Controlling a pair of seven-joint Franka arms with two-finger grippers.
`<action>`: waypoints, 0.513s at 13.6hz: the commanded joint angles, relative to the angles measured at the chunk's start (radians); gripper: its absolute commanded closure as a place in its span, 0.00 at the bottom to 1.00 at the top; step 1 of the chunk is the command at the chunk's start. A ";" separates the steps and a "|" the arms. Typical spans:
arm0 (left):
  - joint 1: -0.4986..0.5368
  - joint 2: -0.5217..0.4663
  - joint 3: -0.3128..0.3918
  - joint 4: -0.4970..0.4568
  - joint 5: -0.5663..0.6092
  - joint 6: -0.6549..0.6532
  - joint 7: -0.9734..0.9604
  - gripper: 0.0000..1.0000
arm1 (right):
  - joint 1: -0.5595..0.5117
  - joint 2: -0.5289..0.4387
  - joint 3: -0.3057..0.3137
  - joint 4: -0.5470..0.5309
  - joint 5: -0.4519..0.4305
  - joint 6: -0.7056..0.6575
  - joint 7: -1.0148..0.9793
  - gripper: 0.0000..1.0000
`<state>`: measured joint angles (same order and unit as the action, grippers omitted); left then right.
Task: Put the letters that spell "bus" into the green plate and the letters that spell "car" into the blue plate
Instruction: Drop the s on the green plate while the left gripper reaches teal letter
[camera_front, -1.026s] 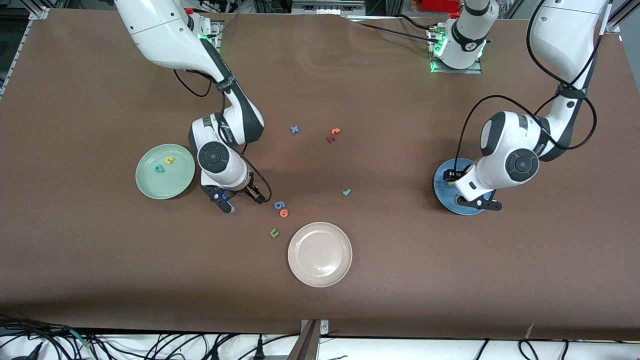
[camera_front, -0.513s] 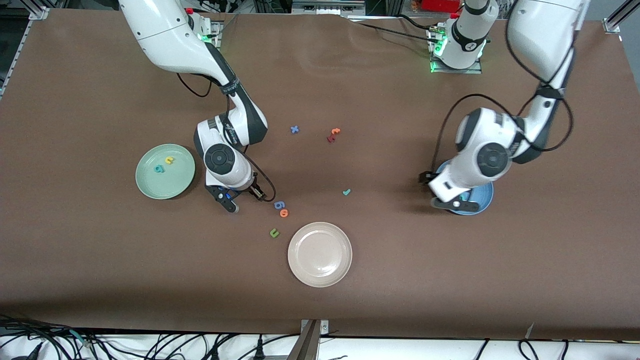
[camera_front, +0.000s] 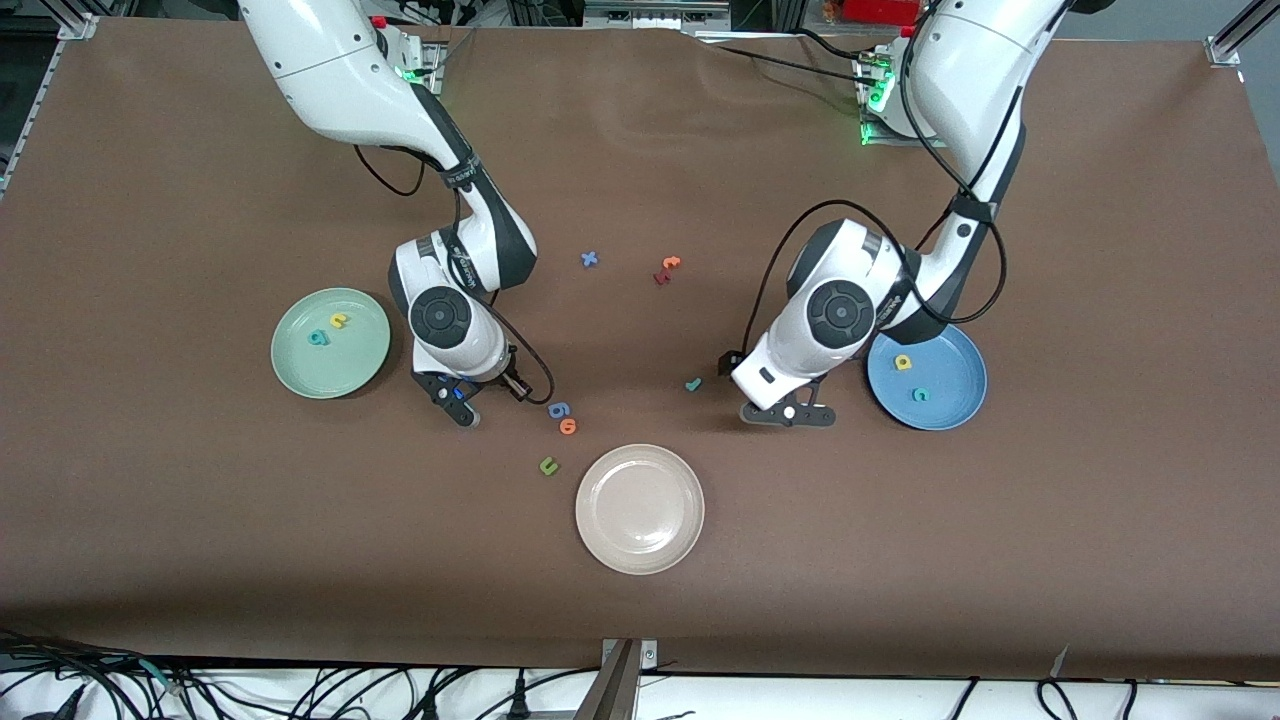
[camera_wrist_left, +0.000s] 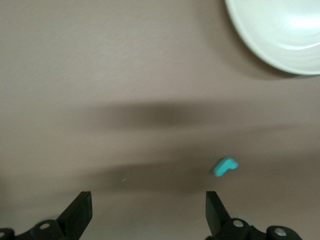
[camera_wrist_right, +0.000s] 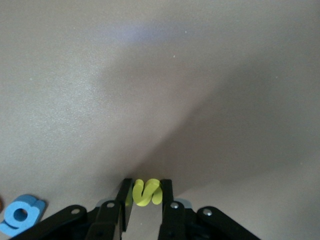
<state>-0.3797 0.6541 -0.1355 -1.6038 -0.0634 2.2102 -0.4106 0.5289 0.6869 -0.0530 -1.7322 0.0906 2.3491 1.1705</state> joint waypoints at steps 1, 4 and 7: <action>-0.041 0.096 0.011 0.120 -0.024 -0.012 0.001 0.00 | 0.005 0.010 -0.004 0.013 0.011 -0.016 -0.015 0.92; -0.088 0.150 0.014 0.177 -0.018 -0.012 -0.019 0.00 | -0.003 -0.033 -0.013 0.061 0.009 -0.187 -0.064 0.92; -0.120 0.180 0.020 0.208 -0.010 -0.012 -0.050 0.01 | -0.023 -0.084 -0.076 0.129 0.015 -0.440 -0.222 0.92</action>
<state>-0.4768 0.7989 -0.1330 -1.4586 -0.0641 2.2102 -0.4461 0.5241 0.6497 -0.0956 -1.6308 0.0904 2.0338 1.0554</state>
